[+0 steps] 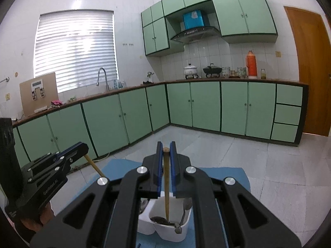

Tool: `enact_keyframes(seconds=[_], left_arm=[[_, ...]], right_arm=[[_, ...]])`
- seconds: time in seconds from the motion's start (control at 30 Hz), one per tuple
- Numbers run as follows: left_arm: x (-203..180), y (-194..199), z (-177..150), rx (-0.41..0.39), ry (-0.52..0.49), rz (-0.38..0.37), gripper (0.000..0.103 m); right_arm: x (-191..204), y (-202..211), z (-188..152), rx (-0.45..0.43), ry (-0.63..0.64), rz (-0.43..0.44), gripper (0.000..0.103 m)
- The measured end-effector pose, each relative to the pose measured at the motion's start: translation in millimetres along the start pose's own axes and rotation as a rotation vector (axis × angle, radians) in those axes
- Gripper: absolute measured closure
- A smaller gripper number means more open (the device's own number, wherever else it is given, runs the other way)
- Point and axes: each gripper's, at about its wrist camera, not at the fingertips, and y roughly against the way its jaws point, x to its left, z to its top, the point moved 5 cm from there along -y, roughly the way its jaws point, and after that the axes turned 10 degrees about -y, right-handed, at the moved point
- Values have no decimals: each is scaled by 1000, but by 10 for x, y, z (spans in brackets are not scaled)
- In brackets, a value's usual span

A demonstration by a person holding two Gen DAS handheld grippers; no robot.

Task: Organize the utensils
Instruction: 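Lower both wooden chopsticks into the holder and open both tools, then move both tools back over the last black chopstick and grey rod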

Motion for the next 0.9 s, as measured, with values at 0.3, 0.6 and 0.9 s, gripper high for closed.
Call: enact_keyframes(seconds=[0.3,0.6,0.9], left_arm=[[15,-136,-207,62,6,-6,96],[149,24,-170,45,46,6,54],[233,425,-168,-13,67,36,23]], right_arm=[[-72,-150,-204,60,-13,-30,97],[-311,66,-134,18,-77,-73,62],[-476,520,-129,-78,-106,-107,24]])
